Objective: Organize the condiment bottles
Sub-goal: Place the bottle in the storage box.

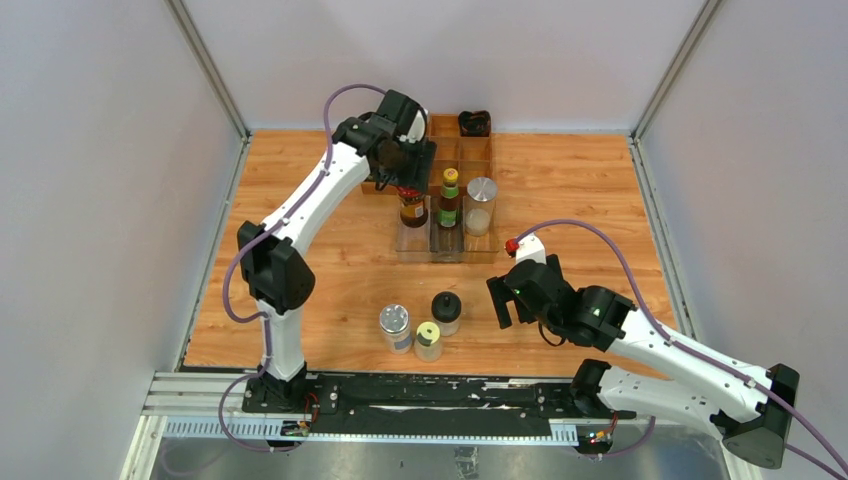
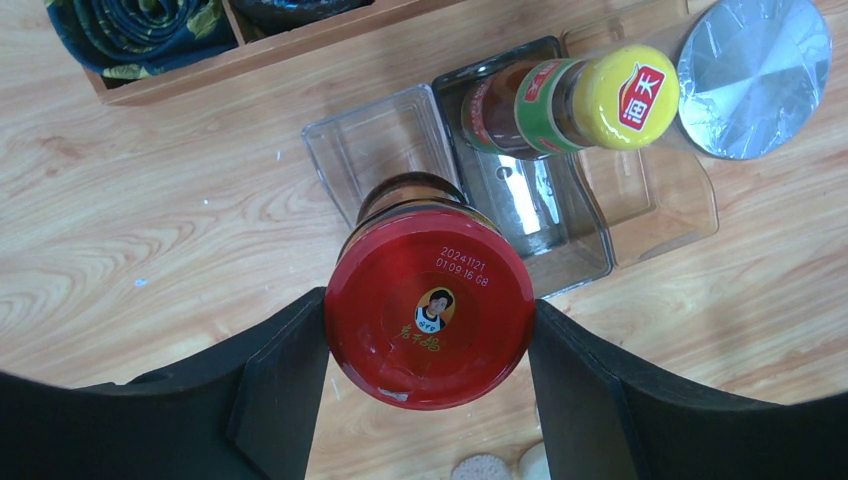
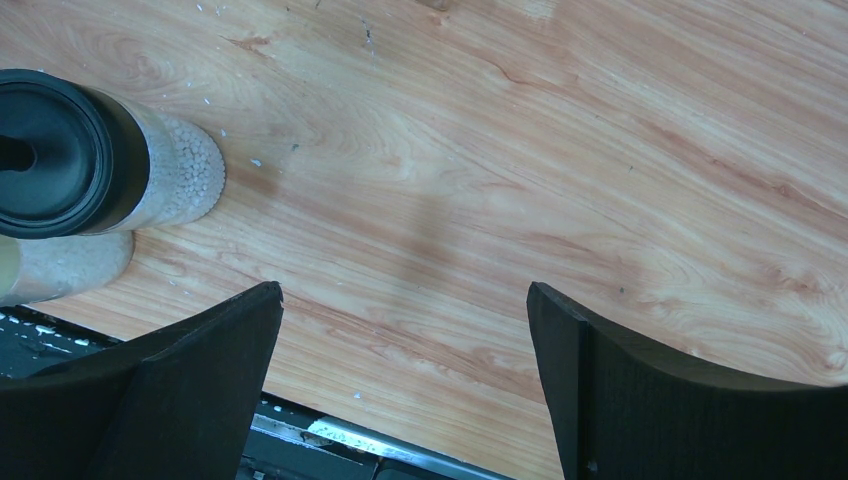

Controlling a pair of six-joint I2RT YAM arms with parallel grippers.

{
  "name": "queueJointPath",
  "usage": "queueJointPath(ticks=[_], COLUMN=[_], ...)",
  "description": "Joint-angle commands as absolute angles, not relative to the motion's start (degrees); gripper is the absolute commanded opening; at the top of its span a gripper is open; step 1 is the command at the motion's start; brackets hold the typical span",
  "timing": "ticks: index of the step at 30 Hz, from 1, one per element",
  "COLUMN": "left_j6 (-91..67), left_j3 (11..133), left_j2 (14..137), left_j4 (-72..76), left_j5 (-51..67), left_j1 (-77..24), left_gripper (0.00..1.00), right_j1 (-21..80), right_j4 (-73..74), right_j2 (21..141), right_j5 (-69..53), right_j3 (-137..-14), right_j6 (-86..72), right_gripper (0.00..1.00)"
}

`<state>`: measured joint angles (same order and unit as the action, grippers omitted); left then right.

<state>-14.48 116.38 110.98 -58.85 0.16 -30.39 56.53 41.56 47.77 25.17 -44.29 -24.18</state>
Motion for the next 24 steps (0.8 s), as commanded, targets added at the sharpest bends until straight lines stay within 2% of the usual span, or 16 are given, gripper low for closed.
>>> queueJointPath(ticks=[1, 24], left_j6=[-13.0, -12.1], left_j3=[120.6, 125.7], left_j2=[111.9, 117.4], left_j4=[-56.3, -56.2], left_j5=[2.6, 2.9], left_j1=[-29.8, -27.2], left_gripper=[0.55, 0.53], right_j1=[57.1, 57.1], right_j4=[41.8, 41.7], right_j2=[47.8, 48.8], right_j5=[26.4, 26.8], right_j3=[-43.9, -43.6], right_j6=[-24.2, -24.5], right_gripper=[0.98, 0.98])
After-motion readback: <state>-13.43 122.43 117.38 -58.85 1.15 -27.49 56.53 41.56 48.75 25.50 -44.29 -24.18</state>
